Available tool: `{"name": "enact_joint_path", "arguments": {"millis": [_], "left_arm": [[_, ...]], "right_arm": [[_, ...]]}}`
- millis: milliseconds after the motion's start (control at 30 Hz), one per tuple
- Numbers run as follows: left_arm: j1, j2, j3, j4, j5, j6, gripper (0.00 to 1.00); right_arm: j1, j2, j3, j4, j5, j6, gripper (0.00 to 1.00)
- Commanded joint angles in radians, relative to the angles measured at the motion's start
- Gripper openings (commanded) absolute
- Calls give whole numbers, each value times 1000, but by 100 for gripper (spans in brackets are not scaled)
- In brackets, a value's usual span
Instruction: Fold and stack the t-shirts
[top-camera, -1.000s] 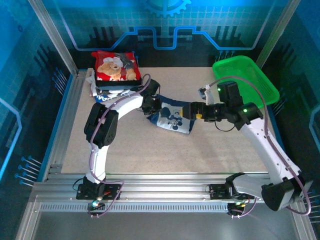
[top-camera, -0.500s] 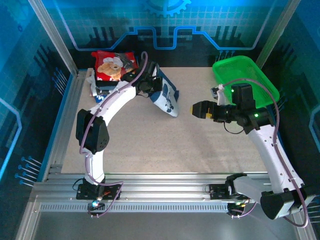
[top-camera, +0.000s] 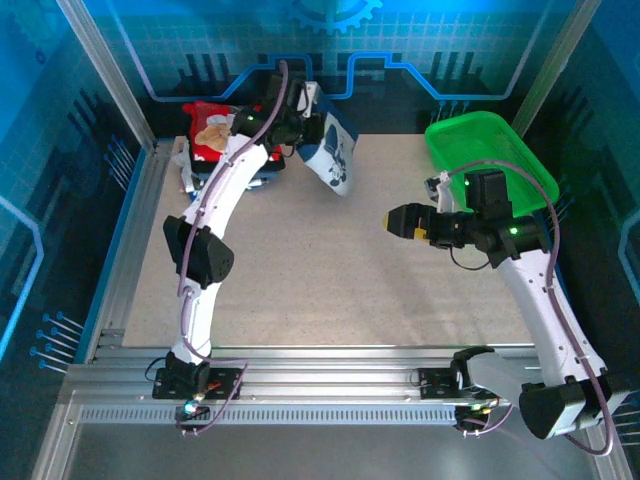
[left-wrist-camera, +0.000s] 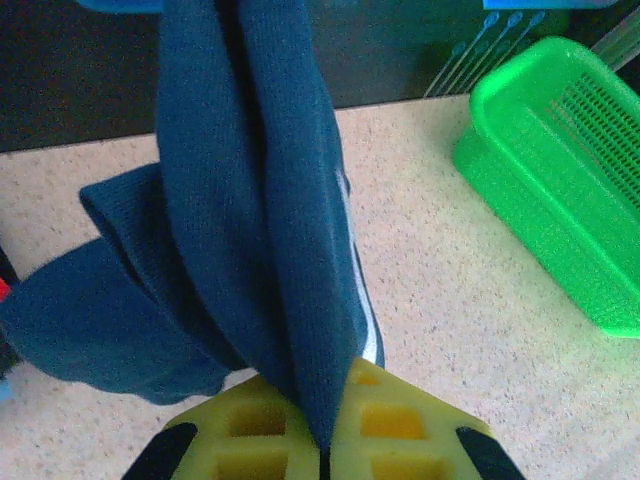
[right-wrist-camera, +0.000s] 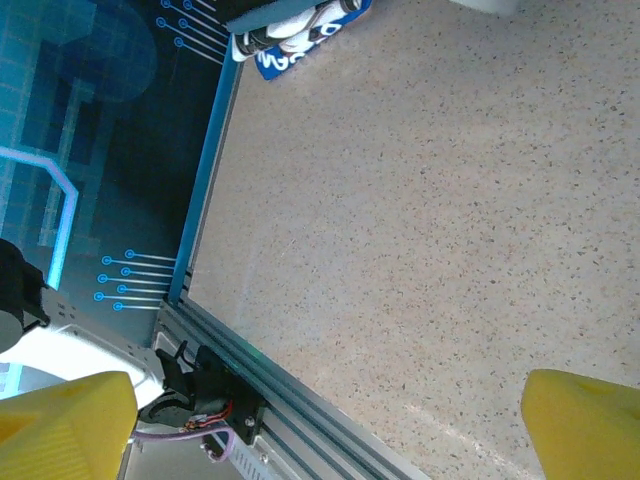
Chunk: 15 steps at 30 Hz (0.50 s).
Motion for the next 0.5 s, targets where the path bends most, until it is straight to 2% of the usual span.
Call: {"name": "enact_joint_path", "arguments": {"millis": [0, 200, 467], "left_arm": [[47, 22, 94, -38, 49, 44, 0], [119, 50, 190, -28, 84, 65, 0], [238, 64, 218, 22, 166, 57, 0]], "right_arm": [[-21, -19, 1, -39, -6, -22, 100], [-27, 4, 4, -38, -8, -15, 100], [-28, 45, 6, 6, -22, 26, 100]]}}
